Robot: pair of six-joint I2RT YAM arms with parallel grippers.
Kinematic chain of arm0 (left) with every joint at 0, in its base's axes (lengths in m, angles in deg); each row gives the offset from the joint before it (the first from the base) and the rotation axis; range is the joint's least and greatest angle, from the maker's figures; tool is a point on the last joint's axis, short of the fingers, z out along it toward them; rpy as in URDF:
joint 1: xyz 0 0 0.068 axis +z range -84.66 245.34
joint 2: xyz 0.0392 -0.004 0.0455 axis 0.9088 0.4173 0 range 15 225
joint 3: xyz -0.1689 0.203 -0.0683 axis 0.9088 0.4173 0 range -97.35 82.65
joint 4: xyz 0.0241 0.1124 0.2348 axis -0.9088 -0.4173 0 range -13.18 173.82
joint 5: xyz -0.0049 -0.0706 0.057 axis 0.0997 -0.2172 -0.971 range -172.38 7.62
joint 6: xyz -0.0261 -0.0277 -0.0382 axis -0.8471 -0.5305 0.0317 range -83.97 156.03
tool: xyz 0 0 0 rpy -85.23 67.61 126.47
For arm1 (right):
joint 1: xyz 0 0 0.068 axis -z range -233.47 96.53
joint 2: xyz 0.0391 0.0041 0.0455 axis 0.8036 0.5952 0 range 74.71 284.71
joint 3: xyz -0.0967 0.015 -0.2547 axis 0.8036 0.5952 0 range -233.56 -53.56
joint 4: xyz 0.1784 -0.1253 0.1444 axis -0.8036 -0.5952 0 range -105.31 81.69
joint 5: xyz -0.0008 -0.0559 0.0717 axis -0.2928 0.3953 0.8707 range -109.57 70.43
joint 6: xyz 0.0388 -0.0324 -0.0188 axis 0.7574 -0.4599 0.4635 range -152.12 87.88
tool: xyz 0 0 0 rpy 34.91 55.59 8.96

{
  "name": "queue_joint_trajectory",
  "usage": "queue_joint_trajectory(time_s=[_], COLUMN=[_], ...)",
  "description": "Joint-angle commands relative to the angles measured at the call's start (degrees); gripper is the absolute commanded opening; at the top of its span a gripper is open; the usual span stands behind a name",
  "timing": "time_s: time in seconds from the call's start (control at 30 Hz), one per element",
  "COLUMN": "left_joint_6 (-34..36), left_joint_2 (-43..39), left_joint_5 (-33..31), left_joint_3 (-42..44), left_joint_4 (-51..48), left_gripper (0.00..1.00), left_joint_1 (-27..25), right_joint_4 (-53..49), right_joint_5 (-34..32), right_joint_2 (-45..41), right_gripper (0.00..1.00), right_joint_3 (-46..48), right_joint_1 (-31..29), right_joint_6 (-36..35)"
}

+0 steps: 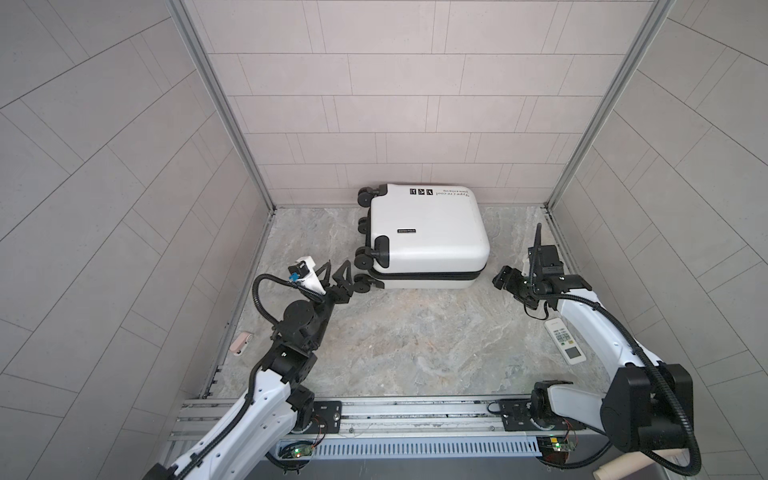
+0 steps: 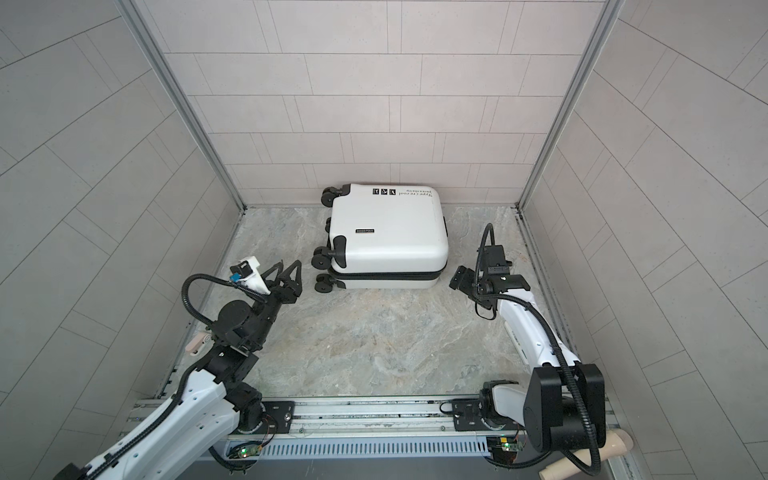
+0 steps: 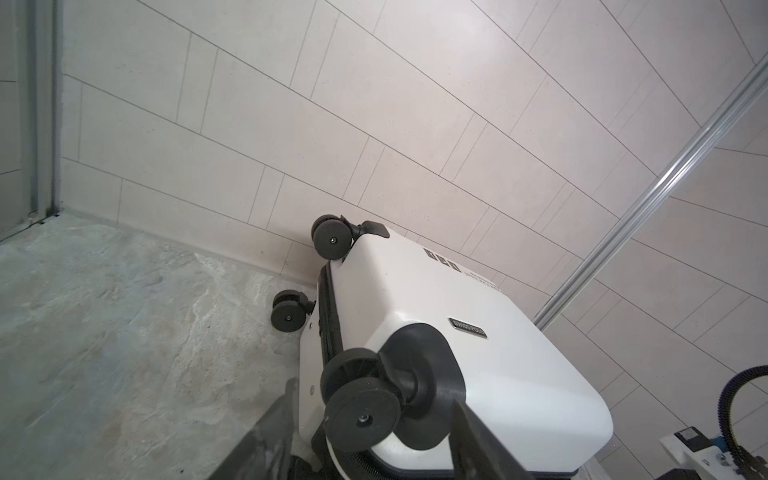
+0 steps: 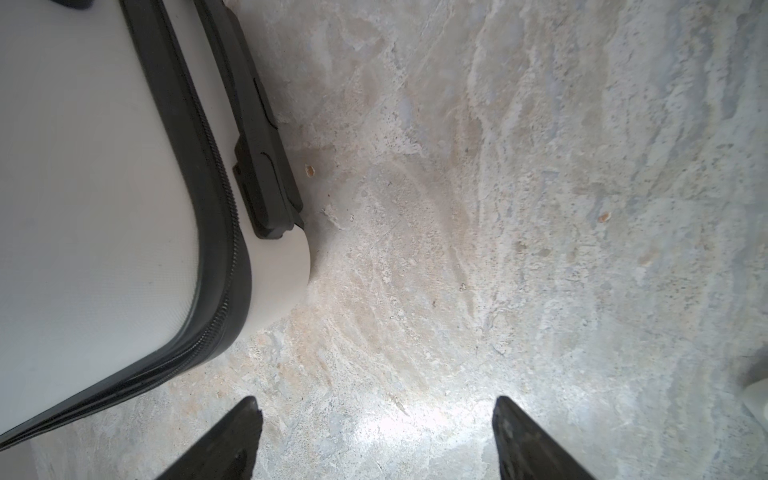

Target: Pack the luggage

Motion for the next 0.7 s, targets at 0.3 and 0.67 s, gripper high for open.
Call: queue_joint_trajectory(time_s=[0.3,0.67], left_joint_6=[-2.4,-12.2], left_joint_2=[15.8,40.6], left_joint_5=[1.2,24.1], left_joint_3=[-25.1,-40.0], left_joint_4=[-30.7,-23.5], left_gripper=[0.98,0.99], left_joint_1=[3.0,17.4], right_joint_4=[2.6,5.4], right_joint_5=[9.9,12.7], right_joint_2=[-4.6,11.7], right_gripper=[0.97,0.97], right_joint_3=[-7.4,-20.3], right_joint_1=[0.4,0.2], right_joint_6=[-4.0,-3.2])
